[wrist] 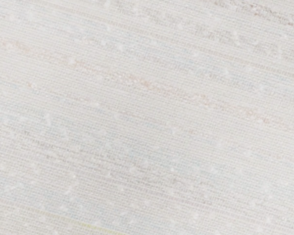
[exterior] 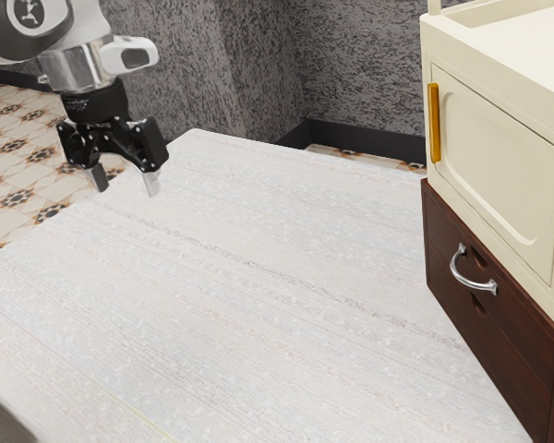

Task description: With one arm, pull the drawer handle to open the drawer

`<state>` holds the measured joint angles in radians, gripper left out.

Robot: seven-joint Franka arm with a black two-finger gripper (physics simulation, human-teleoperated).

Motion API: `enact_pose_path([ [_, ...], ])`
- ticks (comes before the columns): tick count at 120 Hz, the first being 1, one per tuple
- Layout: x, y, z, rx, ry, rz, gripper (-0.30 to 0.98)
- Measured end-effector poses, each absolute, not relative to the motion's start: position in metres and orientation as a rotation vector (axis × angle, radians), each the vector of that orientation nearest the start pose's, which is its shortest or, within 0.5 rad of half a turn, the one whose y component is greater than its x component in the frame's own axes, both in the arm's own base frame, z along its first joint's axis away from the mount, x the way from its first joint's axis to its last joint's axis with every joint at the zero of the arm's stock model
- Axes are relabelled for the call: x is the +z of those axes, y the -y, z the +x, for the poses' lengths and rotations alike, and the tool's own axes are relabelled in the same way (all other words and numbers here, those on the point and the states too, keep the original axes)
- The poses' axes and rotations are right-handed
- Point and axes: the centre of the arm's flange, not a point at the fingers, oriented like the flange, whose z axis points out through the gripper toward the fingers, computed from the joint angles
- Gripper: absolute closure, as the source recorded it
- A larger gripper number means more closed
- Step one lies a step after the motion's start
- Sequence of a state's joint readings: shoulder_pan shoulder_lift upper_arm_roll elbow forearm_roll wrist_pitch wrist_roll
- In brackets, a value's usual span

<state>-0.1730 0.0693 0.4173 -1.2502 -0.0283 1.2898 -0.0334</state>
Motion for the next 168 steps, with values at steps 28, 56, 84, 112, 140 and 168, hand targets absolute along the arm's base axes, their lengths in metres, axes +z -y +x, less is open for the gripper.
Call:
enact_pose_path([
  [28, 0.721, -0.108, 0.54, -0.14, 0.405, -3.104, 0.02],
  [56, 0.771, -0.105, 0.512, -0.341, 0.39, -3.112, 0.02],
  [84, 0.802, -0.085, 0.49, -0.412, 0.598, -3.112, 0.02],
  [112, 0.778, -0.015, 0.516, -0.297, 1.063, -3.05, 0.02],
  [140, 0.722, 0.048, 0.517, -0.115, 1.325, -2.985, 0.02],
  [168, 0.666, 0.083, 0.508, -0.098, 1.545, -2.925, 0.02],
])
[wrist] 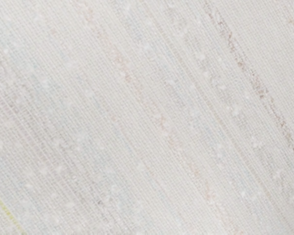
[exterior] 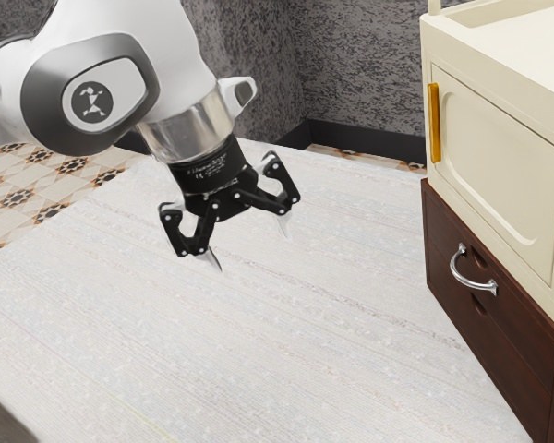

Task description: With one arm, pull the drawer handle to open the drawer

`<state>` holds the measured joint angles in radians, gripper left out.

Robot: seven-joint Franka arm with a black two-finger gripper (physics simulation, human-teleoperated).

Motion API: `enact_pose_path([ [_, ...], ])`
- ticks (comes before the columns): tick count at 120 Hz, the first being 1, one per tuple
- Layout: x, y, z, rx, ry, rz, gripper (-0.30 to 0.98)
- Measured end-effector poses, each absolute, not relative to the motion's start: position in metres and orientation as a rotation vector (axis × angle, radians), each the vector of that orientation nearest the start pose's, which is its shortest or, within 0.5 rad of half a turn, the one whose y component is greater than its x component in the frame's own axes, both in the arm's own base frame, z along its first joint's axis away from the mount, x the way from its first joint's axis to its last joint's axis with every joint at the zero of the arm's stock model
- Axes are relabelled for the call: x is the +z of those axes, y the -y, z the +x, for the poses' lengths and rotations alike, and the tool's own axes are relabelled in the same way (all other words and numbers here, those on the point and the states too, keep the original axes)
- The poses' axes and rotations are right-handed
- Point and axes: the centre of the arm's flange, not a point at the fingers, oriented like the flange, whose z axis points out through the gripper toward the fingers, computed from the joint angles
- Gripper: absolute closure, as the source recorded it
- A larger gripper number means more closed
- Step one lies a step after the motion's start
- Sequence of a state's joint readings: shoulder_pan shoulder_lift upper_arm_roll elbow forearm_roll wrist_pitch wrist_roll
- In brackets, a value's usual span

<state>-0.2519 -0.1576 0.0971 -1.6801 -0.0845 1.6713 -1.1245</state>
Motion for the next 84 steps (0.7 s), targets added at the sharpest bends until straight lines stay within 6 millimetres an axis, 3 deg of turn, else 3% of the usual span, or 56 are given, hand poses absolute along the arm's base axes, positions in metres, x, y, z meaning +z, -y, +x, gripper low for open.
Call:
enact_pose_path([
  [27, 0.653, 0.12, 0.524, -0.239, 1.661, -2.937, 0.03],
  [63, 0.646, 0.129, 0.547, -0.369, 1.726, -2.959, 0.03],
  [84, 0.632, 0.154, 0.56, -0.407, 1.687, -3.003, 0.03],
])
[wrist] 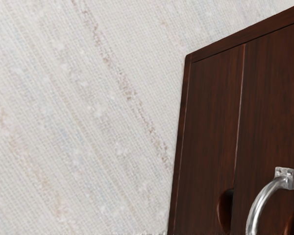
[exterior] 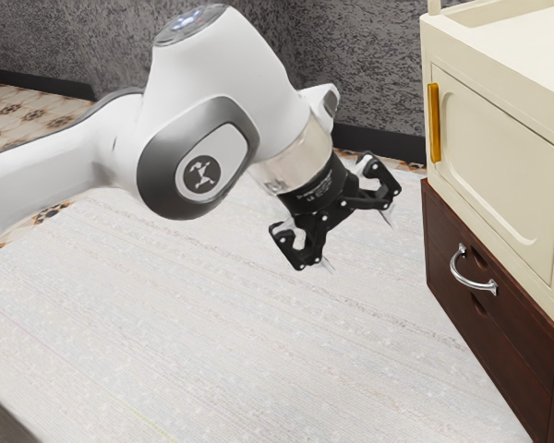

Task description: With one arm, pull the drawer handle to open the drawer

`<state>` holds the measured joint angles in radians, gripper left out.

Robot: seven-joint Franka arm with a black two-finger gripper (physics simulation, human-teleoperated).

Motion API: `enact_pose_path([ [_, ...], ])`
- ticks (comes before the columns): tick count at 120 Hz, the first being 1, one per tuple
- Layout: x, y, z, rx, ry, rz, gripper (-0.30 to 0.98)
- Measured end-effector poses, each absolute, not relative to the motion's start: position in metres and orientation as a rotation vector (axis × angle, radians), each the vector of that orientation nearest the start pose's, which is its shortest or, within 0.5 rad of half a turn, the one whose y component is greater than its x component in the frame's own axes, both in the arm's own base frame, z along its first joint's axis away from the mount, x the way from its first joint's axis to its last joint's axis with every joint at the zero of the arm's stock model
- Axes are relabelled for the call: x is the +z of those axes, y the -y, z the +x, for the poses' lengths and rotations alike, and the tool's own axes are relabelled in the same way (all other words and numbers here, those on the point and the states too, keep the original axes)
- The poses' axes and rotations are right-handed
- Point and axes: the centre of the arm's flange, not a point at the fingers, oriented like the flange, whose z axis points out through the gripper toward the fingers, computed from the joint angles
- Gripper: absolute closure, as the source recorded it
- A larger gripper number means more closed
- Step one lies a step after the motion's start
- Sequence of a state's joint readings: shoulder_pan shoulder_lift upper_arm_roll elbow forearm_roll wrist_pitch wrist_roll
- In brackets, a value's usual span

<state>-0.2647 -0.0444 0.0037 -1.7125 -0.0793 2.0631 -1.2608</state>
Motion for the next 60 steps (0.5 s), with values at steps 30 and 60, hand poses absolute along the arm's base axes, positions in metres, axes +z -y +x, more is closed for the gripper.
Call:
enact_pose_path([
  [30, 0.624, 0.179, 0.576, -0.451, 1.651, -3.052, 0.04],
  [60, 0.607, 0.173, 0.599, -0.482, 1.689, -3.038, 0.06],
])
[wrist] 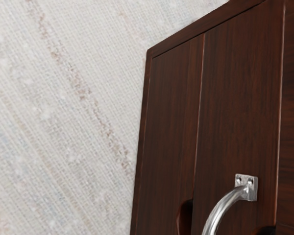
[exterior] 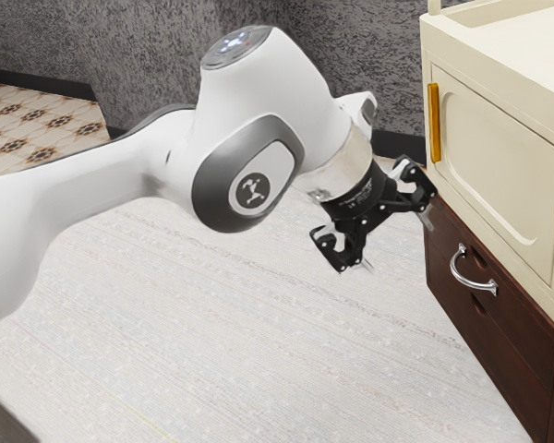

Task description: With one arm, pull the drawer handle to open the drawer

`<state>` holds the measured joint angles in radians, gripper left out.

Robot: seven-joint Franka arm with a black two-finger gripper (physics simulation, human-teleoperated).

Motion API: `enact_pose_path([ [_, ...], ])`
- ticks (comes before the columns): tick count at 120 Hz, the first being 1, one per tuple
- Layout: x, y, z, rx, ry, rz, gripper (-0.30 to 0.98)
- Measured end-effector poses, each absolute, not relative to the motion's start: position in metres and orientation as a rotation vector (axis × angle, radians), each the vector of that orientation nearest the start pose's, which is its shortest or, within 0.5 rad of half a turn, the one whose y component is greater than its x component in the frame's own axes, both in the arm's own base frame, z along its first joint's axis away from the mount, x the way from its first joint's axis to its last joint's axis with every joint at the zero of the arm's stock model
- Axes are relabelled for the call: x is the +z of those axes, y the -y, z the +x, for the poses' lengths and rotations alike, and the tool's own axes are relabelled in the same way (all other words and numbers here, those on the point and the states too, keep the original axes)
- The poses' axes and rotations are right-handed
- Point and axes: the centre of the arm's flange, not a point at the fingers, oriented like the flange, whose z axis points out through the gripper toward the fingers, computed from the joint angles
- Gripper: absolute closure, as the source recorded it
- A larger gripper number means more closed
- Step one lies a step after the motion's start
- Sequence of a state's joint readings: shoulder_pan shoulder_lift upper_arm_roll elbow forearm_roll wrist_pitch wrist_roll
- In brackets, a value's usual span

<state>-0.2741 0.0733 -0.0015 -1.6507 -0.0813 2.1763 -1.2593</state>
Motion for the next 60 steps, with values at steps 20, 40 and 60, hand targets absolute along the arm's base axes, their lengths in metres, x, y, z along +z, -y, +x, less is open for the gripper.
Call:
enact_pose_path([
  [20, 0.603, 0.166, 0.604, -0.49, 1.715, -3.028, 0.11],
  [40, 0.595, 0.178, 0.606, -0.487, 1.693, -3.047, 0.16],
  [60, 0.589, 0.177, 0.61, -0.487, 1.699, -3.044, 0.19],
])
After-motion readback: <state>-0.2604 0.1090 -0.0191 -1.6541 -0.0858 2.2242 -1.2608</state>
